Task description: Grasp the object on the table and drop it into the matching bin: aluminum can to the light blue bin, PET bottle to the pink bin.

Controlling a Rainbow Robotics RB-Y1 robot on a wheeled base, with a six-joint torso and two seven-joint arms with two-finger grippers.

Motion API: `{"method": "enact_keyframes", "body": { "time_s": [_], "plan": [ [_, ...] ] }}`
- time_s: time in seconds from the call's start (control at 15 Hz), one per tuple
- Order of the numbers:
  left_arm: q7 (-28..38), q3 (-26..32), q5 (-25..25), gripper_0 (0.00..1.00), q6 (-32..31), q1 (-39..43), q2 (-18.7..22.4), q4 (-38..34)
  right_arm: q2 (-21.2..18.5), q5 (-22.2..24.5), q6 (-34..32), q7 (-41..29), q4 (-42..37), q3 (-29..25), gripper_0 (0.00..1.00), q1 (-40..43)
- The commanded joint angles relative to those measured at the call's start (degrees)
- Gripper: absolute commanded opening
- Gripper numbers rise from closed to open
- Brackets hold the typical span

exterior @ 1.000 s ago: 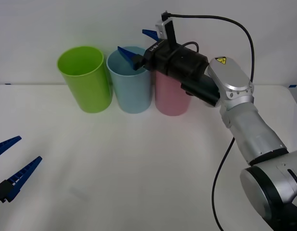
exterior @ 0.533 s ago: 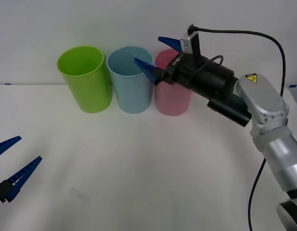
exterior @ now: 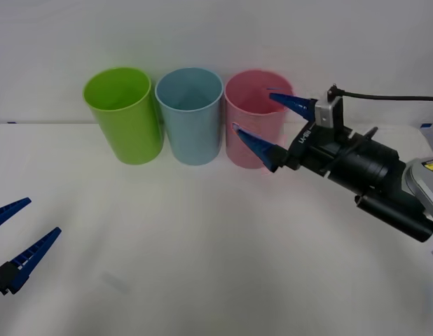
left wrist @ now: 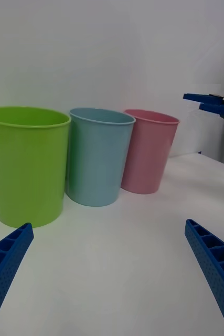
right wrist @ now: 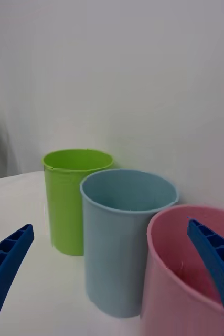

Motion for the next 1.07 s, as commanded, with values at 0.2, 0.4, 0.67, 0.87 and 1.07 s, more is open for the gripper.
{"method": "enact_keyframes", "body": {
  "time_s": [0.2,0.4,0.67,0.87,1.07],
  "plan": [
    [0.0,0.0,0.0,1.0,0.0,0.0,0.0,0.0,-3.1,-2.1,-0.1,1.6,-8.4,-4.9,1.0,14.4],
    [0.0,0.0,0.0,1.0,0.0,0.0,0.0,0.0,-2.9,-2.9,-0.1,3.3,-11.9,-8.3,1.0,22.1],
    [0.0,0.0,0.0,1.0,0.0,0.0,0.0,0.0,-2.3,-4.6,-0.2,9.6,-14.6,-11.8,1.0,30.0],
    [0.0,0.0,0.0,1.0,0.0,0.0,0.0,0.0,-2.3,-6.0,-3.1,12.7,-15.1,-14.2,1.0,33.9],
    [0.0,0.0,0.0,1.0,0.0,0.0,0.0,0.0,-2.3,-7.3,-8.3,12.8,-15.1,-17.8,1.0,37.7]
  ]
}}
